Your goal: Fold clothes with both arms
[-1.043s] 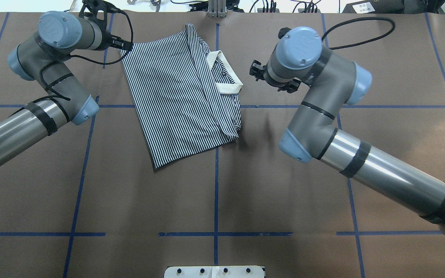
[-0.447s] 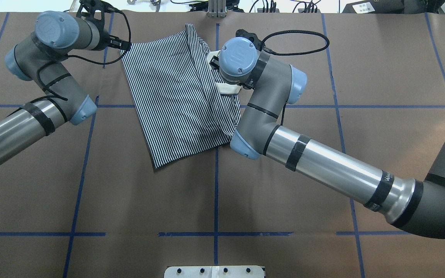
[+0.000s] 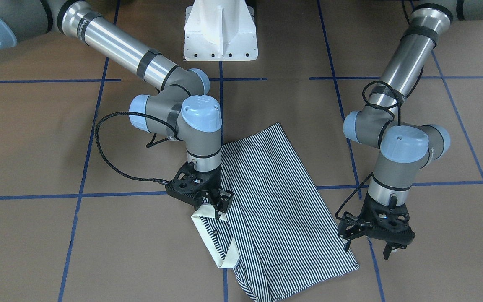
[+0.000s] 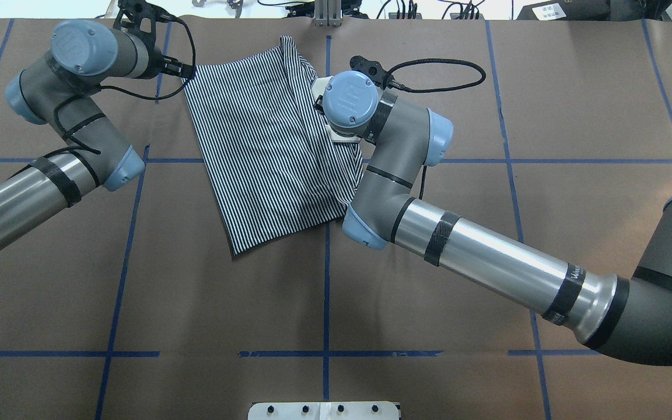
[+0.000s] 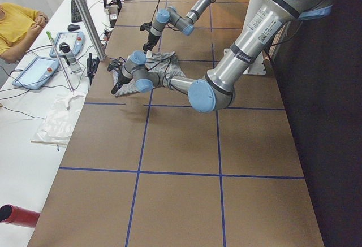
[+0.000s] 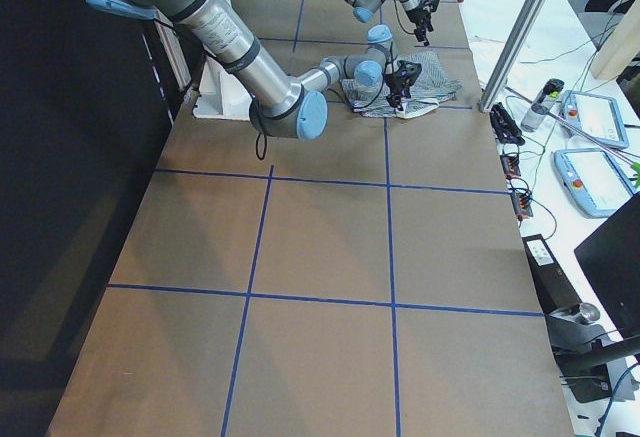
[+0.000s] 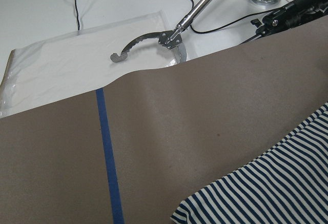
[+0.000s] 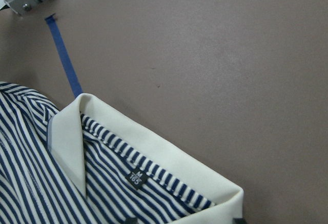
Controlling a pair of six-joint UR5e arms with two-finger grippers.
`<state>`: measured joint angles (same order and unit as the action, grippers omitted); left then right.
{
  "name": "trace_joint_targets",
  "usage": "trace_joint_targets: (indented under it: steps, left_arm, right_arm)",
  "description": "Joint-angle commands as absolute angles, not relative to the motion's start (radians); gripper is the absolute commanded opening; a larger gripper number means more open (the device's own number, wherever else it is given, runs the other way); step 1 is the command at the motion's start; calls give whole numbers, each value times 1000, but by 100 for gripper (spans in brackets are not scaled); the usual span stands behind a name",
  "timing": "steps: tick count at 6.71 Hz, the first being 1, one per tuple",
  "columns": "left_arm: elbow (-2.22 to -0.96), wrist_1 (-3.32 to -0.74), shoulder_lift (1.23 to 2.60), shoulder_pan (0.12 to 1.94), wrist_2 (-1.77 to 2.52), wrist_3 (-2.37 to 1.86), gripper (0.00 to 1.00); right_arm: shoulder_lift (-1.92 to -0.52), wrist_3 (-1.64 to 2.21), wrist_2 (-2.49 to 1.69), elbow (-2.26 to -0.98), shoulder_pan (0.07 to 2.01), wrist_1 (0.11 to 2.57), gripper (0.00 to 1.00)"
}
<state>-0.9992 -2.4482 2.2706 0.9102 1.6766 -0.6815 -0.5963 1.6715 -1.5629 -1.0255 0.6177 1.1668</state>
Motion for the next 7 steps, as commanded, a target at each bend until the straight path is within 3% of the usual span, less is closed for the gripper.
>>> trace_joint_targets:
  steps: [1,3,4,5,7]
  left_arm:
    - [-1002,-2450,2270,910,1677,-683,100]
    - [-1002,-2450,2269,910,1677,-683,100]
    - [-1003,-2450,2266,911,1677,-681,100]
    - [-1003,-2450,2266,911,1675,-681,100]
    - [-1005,-2450,2266,911,1675,-683,100]
  right_arm:
    - [-607,1652,-1562,-1029,617,1203,69]
    - [-615,1660,-1559,-1029,612,1201,65]
    - [-612,1667,-1559,-1028,612,1198,26]
    - [-612,1687,-1559,-1028,614,1198,0]
    - [-611,1704,-1560,-1032,618,1197,0]
